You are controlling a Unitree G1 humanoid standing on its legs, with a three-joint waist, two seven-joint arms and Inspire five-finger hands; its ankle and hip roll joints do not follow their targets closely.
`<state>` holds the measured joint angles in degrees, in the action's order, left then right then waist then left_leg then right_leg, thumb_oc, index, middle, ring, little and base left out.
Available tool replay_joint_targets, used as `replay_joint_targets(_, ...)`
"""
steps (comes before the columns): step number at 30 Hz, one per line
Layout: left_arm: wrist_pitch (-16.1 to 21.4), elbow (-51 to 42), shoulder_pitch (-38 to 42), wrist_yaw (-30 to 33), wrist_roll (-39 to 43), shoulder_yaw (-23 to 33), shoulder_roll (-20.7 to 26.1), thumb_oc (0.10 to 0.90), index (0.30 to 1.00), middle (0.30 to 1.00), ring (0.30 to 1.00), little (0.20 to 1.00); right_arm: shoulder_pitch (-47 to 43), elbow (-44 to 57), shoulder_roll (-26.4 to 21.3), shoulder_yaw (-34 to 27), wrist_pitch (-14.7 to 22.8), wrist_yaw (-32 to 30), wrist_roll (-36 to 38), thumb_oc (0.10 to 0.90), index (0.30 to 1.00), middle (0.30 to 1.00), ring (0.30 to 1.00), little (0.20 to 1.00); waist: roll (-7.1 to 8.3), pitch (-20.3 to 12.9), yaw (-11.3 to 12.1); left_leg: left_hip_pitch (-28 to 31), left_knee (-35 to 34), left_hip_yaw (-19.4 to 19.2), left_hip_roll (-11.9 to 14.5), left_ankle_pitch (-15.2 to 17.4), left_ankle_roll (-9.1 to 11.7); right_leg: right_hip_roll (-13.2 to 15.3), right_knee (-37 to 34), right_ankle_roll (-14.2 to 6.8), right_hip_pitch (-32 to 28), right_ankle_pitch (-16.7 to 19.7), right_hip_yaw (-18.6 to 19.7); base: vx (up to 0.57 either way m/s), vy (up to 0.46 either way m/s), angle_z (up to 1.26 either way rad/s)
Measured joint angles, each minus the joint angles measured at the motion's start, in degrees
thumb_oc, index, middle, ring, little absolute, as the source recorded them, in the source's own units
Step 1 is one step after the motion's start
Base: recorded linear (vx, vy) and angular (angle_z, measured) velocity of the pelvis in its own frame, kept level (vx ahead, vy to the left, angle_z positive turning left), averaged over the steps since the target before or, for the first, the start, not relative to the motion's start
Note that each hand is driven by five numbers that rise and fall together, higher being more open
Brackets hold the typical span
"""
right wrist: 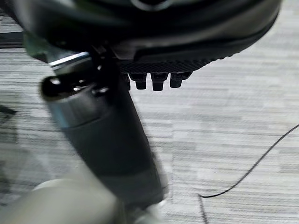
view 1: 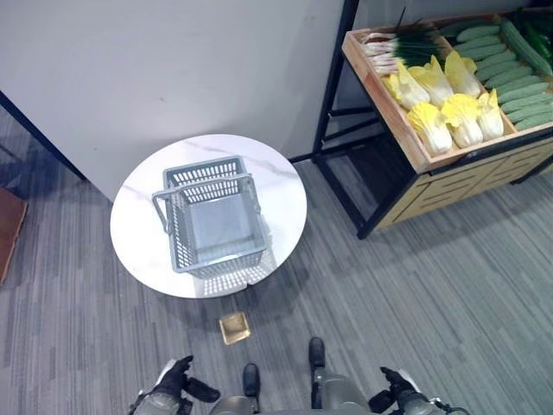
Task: Get the vegetables into the basket
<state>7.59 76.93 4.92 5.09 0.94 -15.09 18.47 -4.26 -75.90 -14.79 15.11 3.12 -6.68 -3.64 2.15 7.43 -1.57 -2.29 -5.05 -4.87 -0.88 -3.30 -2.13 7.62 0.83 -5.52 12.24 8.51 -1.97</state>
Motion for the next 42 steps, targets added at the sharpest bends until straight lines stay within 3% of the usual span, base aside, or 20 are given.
replay_joint_targets(4,-0.09,0.81,-0.55,-0.1,-0.45,0.03,-0.55,0.9,1.0,1.0,1.0,1.0,-0.74,0.1,-1.25,-0.09,0.17,-0.07,-0.01,0.9,1.0,1.0,1.0,1.0,0.57,-0.22,0.14,2.24,-0.05,-0.22,0.81,1.19,0.89,-0.72,-3.26,0.26,-3.61,0.05,-0.02,0.03,0.004,-0.04)
replay_joint_targets(11,0.2,0.3,-1.03,-0.04,-1.08,0.16,-1.56,0.9,1.0,1.0,1.0,1.0,-2.33,2.75,-2.67,-0.05,0.06,-0.41,-1.05,0.9,1.0,1.0,1.0,1.0,0.95,-0.52,0.48,1.81,-0.12,-0.38,2.14,1.57,1.71,-2.04,-5.77,0.88,-4.27,0.54,-0.68,0.01,-0.028,-0.03)
replay_joint_targets(13,0.3,-1.44,-1.68,-0.02,-1.66,0.51,-1.49,0.9,1.0,1.0,1.0,1.0,-2.16,12.21,-8.31,0.75,-0.92,-1.32,-4.42,0.9,1.0,1.0,1.0,1.0,0.85,-0.49,0.48,1.67,-0.01,-0.44,2.33,1.03,2.51,-2.34,-5.76,1.51,-4.15,1.05,-0.69,0.0,-0.008,-0.02)
replay_joint_targets(14,0.32,-2.68,-2.62,-0.01,-2.24,1.72,-1.52,0.9,1.0,1.0,1.0,1.0,-1.17,21.66,-12.68,2.06,-1.61,-2.0,-7.99,0.9,1.0,1.0,1.0,1.0,0.81,-0.41,0.28,1.59,-0.02,-0.62,2.32,1.04,2.52,-2.33,-5.78,1.46,-3.99,1.09,-0.49,0.02,-0.004,-0.05)
replay_joint_targets(16,0.49,-3.74,-4.07,-0.01,-2.87,3.95,-1.73,0.9,1.0,1.0,1.0,1.0,-1.19,43.87,-25.88,5.27,-1.37,-4.7,-20.49,0.9,1.0,1.0,1.0,1.0,0.67,-0.28,-0.37,1.94,-0.02,-0.74,2.36,1.08,2.57,-2.35,-5.79,1.3,-4.25,1.18,-0.29,0.01,-0.003,-0.03)
replay_joint_targets(17,0.48,-3.54,-4.4,0.04,-3.09,4.55,-1.66,0.9,1.0,1.0,1.0,1.0,-3.37,50.63,-30.19,4.84,-0.07,-6.72,-23.63,0.9,1.0,1.0,1.0,1.0,0.74,-0.32,-0.62,2.31,-0.02,-0.73,2.52,1.1,2.63,-2.54,-5.79,1.3,-4.57,1.18,-0.27,0.0,0.0,0.0)
replay_joint_targets(19,0.53,-2.69,-4.26,0.85,-3.32,4.6,-1.78,0.9,1.0,1.0,1.0,1.0,-13.09,53.66,-31.13,1.96,2.0,-10.86,-28.71,0.9,1.0,1.0,1.0,1.0,0.9,-0.46,0.32,2.78,-0.21,-0.73,3.0,1.2,3.06,-2.99,-5.95,0.84,-5.11,0.5,-0.36,0.05,-0.029,-0.01)
replay_joint_targets(21,0.58,-2.55,-3.83,1.32,-3.3,4.63,-2.06,0.9,1.0,1.0,1.0,1.0,-24.18,55.09,-32.37,10.74,1.08,-10.0,-30.32,0.9,1.0,1.0,1.0,1.0,0.57,-0.33,1.71,2.3,-0.3,-0.31,3.38,1.59,3.22,-3.18,-5.85,0.97,-5.0,0.41,-1.1,0.02,-0.029,0.07)
replay_joint_targets(23,0.71,-2.36,-3.92,1.67,-3.18,4.46,-2.19,0.9,1.0,1.0,1.0,1.0,-31.73,55.53,-30.01,16.98,1.85,-9.83,-30.14,0.9,1.0,1.0,1.0,1.0,0.52,-0.29,2.64,1.85,-0.23,0.03,3.75,1.17,3.77,-3.51,-5.86,0.98,-4.61,0.4,-1.45,-0.02,-0.019,0.11)
replay_joint_targets(25,0.68,-2.85,-2.78,2.05,-3.07,4.39,-2.61,0.9,1.0,1.0,1.0,1.0,-35.93,54.99,-25.65,19.29,5.23,-9.53,-29.62,0.9,1.0,1.0,1.0,1.0,0.45,-0.22,5.12,0.52,0.02,1.02,3.95,0.58,4.17,-3.75,-5.77,1.8,-3.78,0.99,-2.19,-0.03,-0.032,0.23)
replay_joint_targets(30,0.72,-2.77,-2.39,2.37,-1.21,3.33,-2.9,0.9,1.0,1.0,1.0,1.0,-44.26,46.62,-20.77,28.07,6.29,-7.38,-26.82,0.9,1.0,1.0,1.0,1.0,0.75,0.44,8.31,-1.87,0.23,2.79,3.88,0.33,4.3,-3.47,-5.77,1.8,-2.28,0.99,-3.39,-0.02,-0.028,0.17)
replay_joint_targets(35,0.46,-1.7,-1.16,2.89,0.44,2.47,-2.08,0.9,1.0,1.0,1.0,1.0,-51.8,35.24,-17.5,28.07,3.73,-7.17,-22.6,0.9,1.0,1.0,1.0,1.0,2.11,3.79,10.21,-3.57,0.28,3.35,3.87,0.05,4.54,-3.4,-5.77,1.79,-0.93,0.97,-3.75,-0.01,-0.022,0.09)
replay_joint_targets(42,1.28,-1.29,0.94,4.26,2.49,1.13,-1.84,0.9,1.0,1.0,1.0,1.0,-59.14,26.92,-15.39,27.91,1.37,-8.08,-18.23,0.9,1.0,1.0,1.0,1.0,2.18,6.17,10.63,-6.65,0.79,4.69,4.18,-0.09,4.76,-3.64,-5.78,1.8,1.25,0.97,-4.85,0.02,-0.022,0.07)
